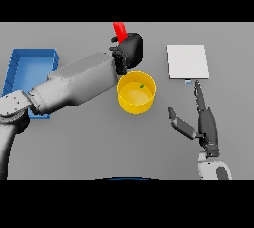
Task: Pick up the red beaker and tilt it to pour out 1 green nut into yellow bowl. Pick up the yellow bowl and place it on the metallic measuring scale.
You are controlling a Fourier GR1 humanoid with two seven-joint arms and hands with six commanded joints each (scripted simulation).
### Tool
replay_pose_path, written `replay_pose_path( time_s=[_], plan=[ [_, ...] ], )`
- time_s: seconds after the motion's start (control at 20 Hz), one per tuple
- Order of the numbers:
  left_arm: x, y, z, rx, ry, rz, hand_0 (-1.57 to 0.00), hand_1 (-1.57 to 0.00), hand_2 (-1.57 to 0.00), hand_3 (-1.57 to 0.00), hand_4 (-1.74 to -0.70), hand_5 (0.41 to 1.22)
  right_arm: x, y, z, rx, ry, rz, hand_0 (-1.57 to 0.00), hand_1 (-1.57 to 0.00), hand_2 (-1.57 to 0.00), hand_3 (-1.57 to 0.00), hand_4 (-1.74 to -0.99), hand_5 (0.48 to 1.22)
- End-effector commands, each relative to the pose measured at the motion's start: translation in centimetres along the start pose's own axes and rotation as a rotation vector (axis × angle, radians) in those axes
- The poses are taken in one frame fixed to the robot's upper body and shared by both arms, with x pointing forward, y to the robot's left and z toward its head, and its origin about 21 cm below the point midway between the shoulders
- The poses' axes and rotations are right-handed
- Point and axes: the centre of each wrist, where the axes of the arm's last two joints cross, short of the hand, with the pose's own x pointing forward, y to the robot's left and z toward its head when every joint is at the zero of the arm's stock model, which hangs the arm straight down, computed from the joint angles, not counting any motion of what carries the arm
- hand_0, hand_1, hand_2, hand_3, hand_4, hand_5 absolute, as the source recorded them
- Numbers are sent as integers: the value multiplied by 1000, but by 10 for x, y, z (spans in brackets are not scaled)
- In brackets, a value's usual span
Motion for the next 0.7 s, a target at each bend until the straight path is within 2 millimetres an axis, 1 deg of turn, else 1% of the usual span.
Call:
replay_pose_path(
  time_s=[0.0, 0.05, 0.1, 0.15, 0.2, 0.25, 0.35, 0.4, 0.45, 0.5, 0.55, 0.6, 0.65],
  plan=[
    [-11, 2, 1, 10, 15, 14, -1571, -1571, -1571, -1571, -1730, 1221, -3, -2, -1, -2, 7, 0, 1, 1, 1, 1, -1206, 592],
    [-29, 8, 5, 31, 48, 18, -1571, -1571, -1571, -1571, -1729, 1221, 0, -2, -1, -3, -11, -1, 1, 1, 1, 1, -1209, 592],
    [-43, 6, 10, 40, 77, 28, -1571, -1571, -1571, -1494, -1727, 1221, 0, -2, 1, -3, -12, 10, 1, 1, 1, 1, -1203, 592],
    [-60, 8, 15, 42, 115, 46, -1571, -1571, -1399, -1509, -1676, 1221, 0, -2, -2, -5, -11, 7, 1, 1, 1, 1, -1201, 592],
    [-77, 6, 22, 57, 141, 66, -1571, -1571, -1434, -1266, -1689, 1221, 0, -2, -3, -7, -15, 4, 1, 1, 1, 1, -1190, 594],
    [-95, 9, 30, 71, 178, 95, -1571, -1571, -1461, -1041, -1699, 1221, 2, -4, -3, -5, -20, -12, 1, 1, 1, 1, -1186, 596],
    [-128, 5, 40, 84, 272, 161, -1571, -1571, -1501, -1232, -1705, 1221, 0, -1, -5, 5, -12, -30, 1, 1, 1, 1, -1181, 593],
    [-143, 6, 47, 79, 324, 219, -1571, -1571, -1515, -1300, -1709, 1221, 1, -1, -7, 12, -6, -48, 1, 1, 1, 1, -1182, 593],
    [-156, 0, 52, 80, 365, 287, -1571, -1571, -1526, -1354, -1715, 1221, 2, -2, -9, 14, -6, -64, 1, 1, 1, 1, -1183, 595],
    [-170, -10, 60, 77, 409, 387, -1571, -1571, -1535, -1397, -1720, 1221, 1, -5, -8, 12, -13, -64, 1, 1, 1, 1, -1193, 597],
    [-179, -23, 65, 72, 463, 497, -1571, -1571, -1542, -1380, -1723, 1221, 1, -5, -9, 12, -13, -64, 1, 1, 1, 1, -1200, 596],
    [-188, -39, 73, 84, 517, 629, -1571, -1571, -1548, -1379, -1727, 1221, 1, -5, -6, 22, -20, -70, 1, 1, 1, 1, -1199, 594],
    [-194, -61, 80, 70, 595, 752, -1571, -1571, -1553, -1365, -1729, 1221, 1, -7, -6, 18, -23, -69, 1, 1, 1, 1, -1209, 593]
  ],
)
